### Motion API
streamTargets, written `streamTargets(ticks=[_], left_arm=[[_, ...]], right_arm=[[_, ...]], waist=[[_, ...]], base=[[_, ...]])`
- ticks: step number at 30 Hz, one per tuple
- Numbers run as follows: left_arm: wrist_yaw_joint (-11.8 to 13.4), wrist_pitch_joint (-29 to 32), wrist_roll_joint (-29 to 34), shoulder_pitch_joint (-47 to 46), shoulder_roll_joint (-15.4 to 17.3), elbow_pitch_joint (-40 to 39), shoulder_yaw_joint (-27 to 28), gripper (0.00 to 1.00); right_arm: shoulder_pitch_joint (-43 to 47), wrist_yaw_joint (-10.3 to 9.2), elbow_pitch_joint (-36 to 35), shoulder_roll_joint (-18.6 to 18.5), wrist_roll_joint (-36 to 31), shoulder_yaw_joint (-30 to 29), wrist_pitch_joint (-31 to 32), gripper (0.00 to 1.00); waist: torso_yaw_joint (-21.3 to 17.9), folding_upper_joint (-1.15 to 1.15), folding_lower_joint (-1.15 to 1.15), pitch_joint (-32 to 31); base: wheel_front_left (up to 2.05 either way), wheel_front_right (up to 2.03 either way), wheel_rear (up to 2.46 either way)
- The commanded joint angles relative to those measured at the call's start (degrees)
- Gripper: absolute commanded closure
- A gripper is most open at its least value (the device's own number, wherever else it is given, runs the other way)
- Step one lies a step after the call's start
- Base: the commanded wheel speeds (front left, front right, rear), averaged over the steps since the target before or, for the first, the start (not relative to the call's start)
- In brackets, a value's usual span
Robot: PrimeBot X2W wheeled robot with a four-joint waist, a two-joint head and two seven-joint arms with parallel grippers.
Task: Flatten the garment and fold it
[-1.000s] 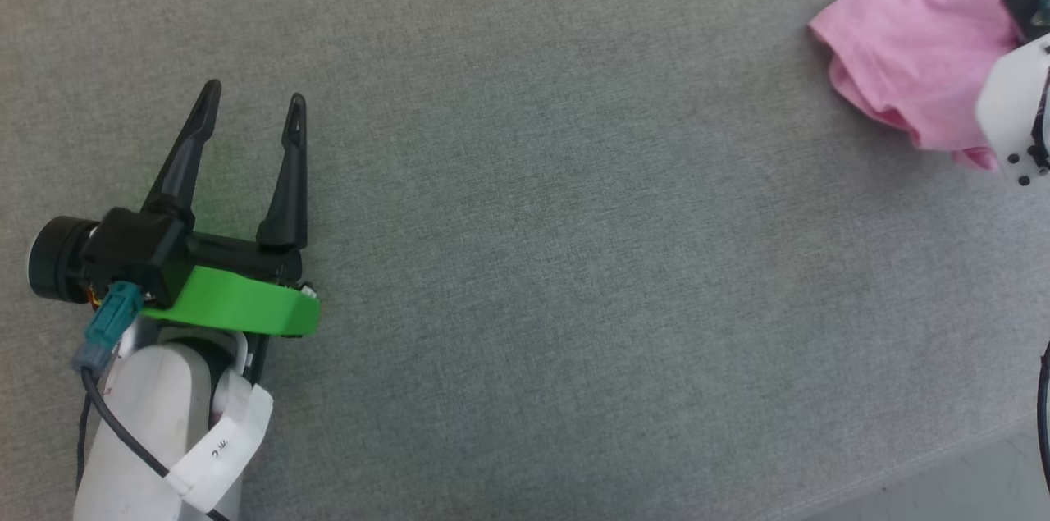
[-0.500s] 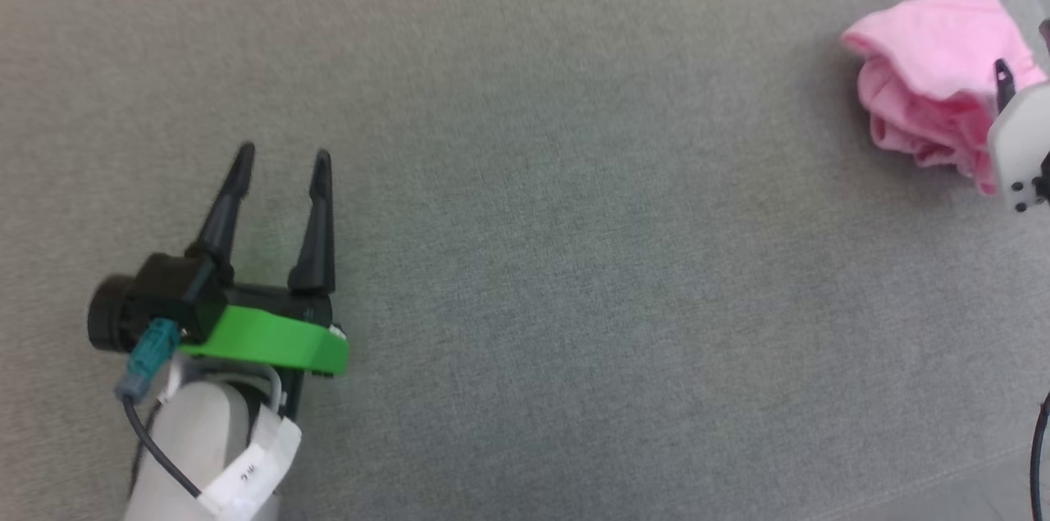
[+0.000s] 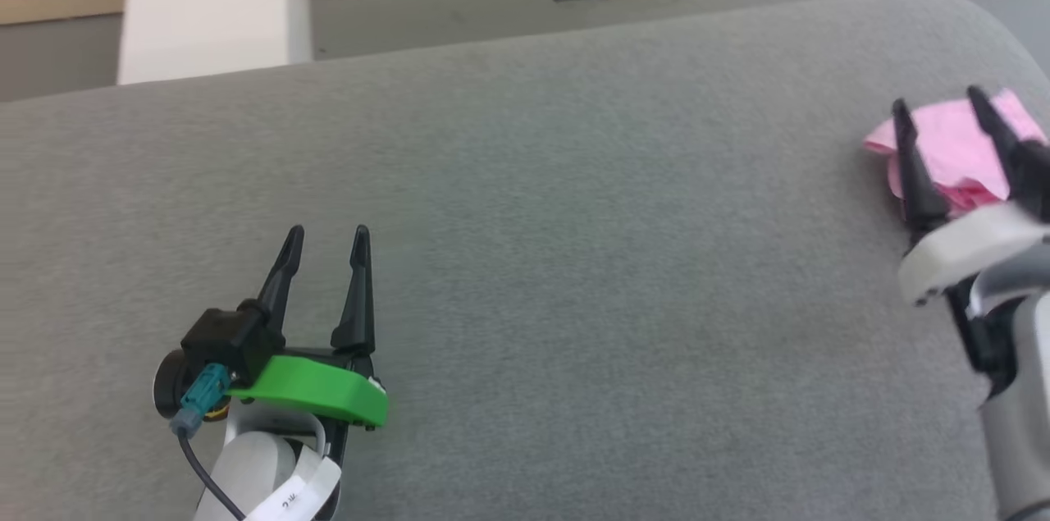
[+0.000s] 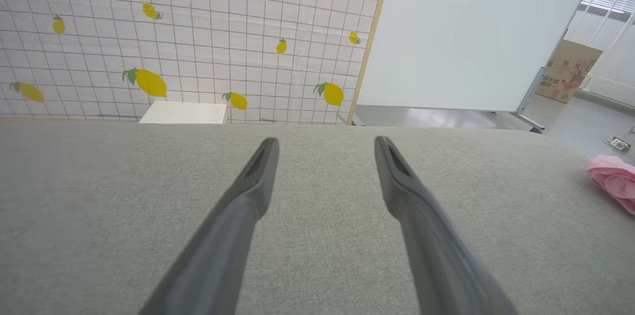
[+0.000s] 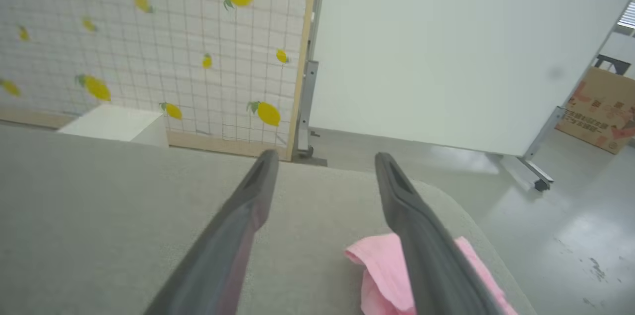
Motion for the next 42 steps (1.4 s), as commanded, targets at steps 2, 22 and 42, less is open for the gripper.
streamTargets(ticks=[2,22,42], left_arm=[[0.27,-0.49,-0.49,0.81,-0.48,0.42,0.10,0.00],[-0.27,-0.52,0.59,5.55,-2.17,1.86,-0.09,0.00],[-0.03,0.12,0.86,5.84,-2.11,1.81,0.24,1.00]], right_arm=[[3.87,-0.10,-3.41,2.03,1.24,-0.48,-1.17,0.00],[24.58,-0.10,-12.75,12.22,-2.42,-3.29,-9.56,0.00],[26.89,0.00,-13.12,12.29,-1.38,-3.24,-9.74,1.00]], waist=[[5.85,0.00,0.00,-5.01],[9.85,0.00,0.00,-8.97],[9.26,0.00,0.00,-8.85]], base=[[0.00,0.00,0.00],[0.00,0.00,0.00],[0.00,0.00,0.00]])
